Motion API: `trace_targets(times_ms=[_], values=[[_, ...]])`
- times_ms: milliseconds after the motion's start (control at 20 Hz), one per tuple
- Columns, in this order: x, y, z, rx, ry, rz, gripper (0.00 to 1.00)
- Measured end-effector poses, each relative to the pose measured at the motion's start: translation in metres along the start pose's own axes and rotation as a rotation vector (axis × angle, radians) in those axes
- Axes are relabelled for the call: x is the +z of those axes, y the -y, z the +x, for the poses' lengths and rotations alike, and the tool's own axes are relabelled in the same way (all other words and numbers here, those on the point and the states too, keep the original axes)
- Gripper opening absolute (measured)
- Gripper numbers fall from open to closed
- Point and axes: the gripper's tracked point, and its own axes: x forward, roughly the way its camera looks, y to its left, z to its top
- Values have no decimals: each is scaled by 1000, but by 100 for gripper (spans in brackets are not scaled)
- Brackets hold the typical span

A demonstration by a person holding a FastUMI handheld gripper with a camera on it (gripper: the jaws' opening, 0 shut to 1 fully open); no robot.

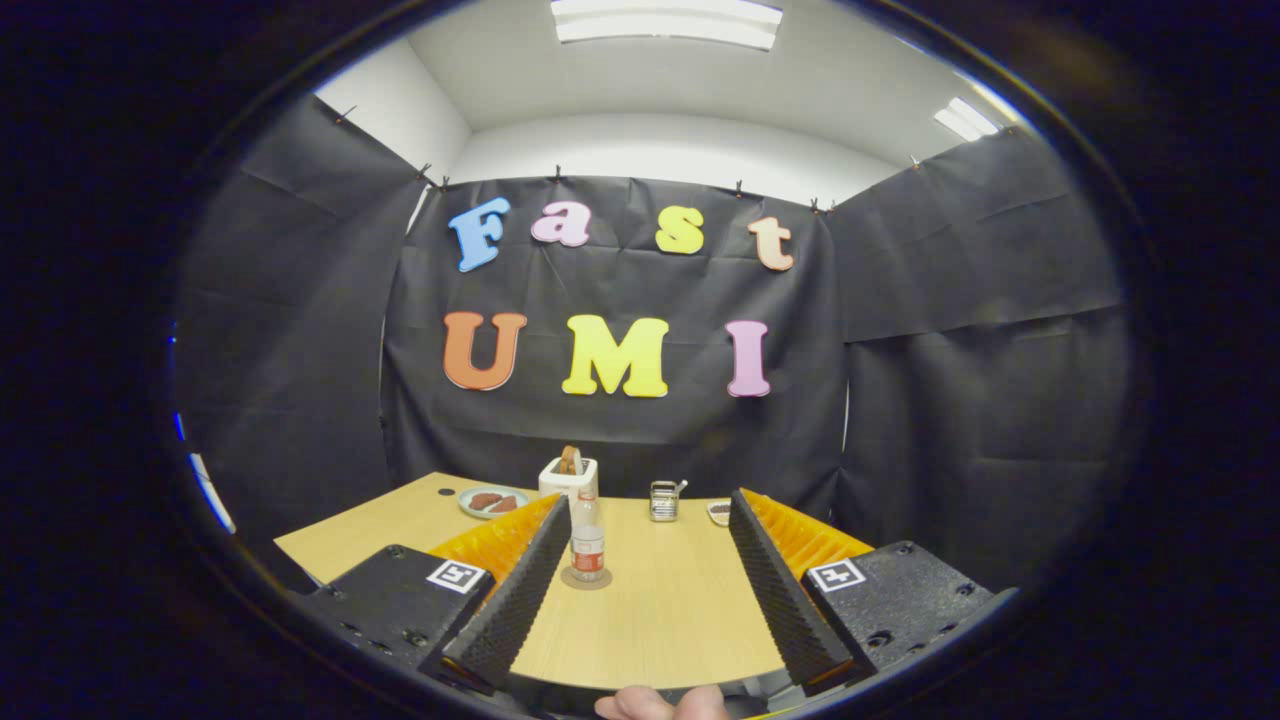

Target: Take the bottle from table, then pour the juice into the cup, finally place the bottle on the coaster

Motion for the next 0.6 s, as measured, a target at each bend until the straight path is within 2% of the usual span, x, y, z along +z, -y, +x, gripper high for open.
trace_targets(times_ms=[300,600], values=[[-7,-16,-3,39,-31,10,100],[-14,-19,-3,41,-51,28,100]])
